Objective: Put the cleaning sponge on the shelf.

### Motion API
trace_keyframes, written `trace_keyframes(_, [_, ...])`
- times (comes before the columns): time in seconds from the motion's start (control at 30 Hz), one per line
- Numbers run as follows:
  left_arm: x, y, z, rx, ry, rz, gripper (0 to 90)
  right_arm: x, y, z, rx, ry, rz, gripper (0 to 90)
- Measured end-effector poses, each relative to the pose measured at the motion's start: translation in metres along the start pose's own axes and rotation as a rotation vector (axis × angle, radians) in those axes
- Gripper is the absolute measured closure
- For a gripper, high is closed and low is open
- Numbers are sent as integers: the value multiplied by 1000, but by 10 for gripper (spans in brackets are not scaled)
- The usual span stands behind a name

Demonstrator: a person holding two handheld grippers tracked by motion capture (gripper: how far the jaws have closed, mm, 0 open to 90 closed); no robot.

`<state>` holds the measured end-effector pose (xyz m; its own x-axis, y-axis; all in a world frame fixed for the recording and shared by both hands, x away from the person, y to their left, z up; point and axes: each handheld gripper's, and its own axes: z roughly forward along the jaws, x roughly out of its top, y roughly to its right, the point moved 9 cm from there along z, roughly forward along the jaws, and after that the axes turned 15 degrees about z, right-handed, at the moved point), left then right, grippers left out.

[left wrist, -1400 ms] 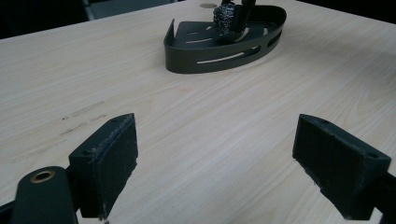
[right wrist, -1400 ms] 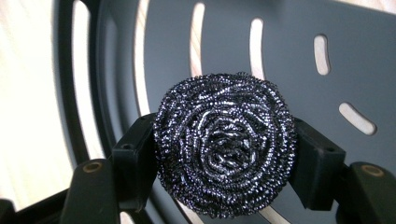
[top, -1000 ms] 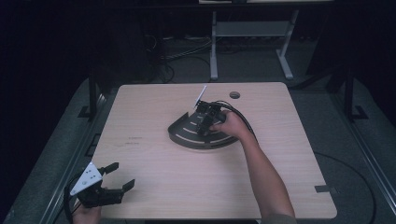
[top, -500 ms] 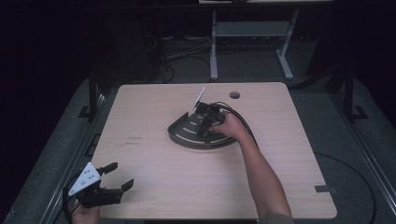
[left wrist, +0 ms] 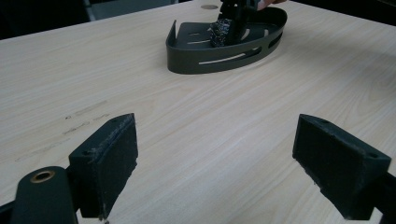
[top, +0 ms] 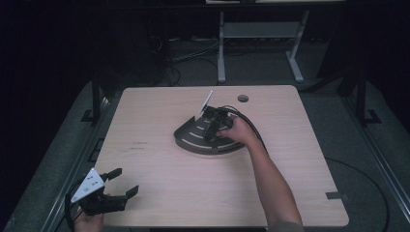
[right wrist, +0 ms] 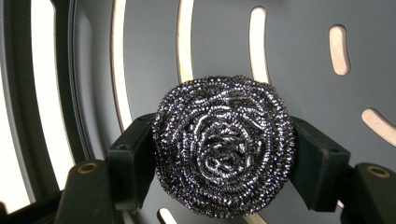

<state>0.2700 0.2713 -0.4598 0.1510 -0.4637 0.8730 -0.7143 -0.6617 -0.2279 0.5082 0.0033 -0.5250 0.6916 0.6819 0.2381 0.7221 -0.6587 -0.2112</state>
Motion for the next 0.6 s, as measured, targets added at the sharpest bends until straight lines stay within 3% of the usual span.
trace_keyframes(0.6, [0, -1, -1, 3, 0, 1, 133, -2, 0, -3, -2, -5, -4, 277])
